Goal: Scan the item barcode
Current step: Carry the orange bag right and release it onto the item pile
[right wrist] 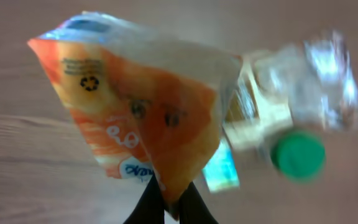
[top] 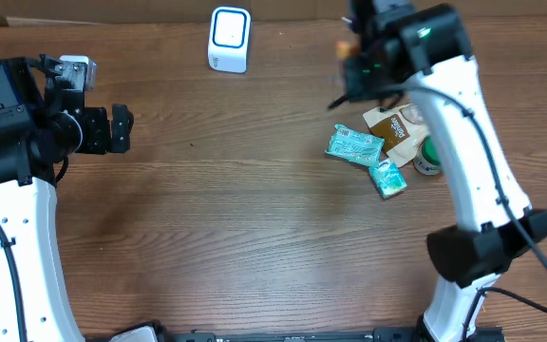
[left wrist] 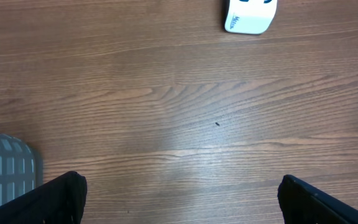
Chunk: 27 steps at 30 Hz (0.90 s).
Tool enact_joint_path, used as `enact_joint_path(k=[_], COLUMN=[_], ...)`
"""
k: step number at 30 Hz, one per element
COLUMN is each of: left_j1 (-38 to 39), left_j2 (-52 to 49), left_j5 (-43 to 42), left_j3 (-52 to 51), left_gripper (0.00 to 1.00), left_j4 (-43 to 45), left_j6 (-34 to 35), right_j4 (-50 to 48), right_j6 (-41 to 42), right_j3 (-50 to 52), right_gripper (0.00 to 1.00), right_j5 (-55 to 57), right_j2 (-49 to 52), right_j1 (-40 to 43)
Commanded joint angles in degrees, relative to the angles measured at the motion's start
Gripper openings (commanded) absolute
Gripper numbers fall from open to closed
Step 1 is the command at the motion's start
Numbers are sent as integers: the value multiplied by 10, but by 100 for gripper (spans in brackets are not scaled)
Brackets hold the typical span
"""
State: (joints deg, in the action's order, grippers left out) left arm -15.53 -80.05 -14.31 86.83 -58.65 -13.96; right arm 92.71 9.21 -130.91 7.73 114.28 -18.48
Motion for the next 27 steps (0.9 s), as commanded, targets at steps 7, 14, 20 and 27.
enact_joint_path(k=[7,14,20,27], left_j1=[-4,-4,-4,-4], left_j2=[-1,-1,-1,-1], left_j5=[1,1,1,1], left_j3=[3,3,3,3], left_gripper=[100,100,100,100], left_j4=[2,2,2,2], left_j6=[-13,-13,-13,-13], right_j4=[-30,-71,-62,-15], right_j6=[44,43,28,9], right_j3=[204,281,272,215], right_gripper=[4,23,43,43], right_j5=[-36,-33,-30,-29], right_j2=[20,20,14,-59], right_j1=[108,129,141,135])
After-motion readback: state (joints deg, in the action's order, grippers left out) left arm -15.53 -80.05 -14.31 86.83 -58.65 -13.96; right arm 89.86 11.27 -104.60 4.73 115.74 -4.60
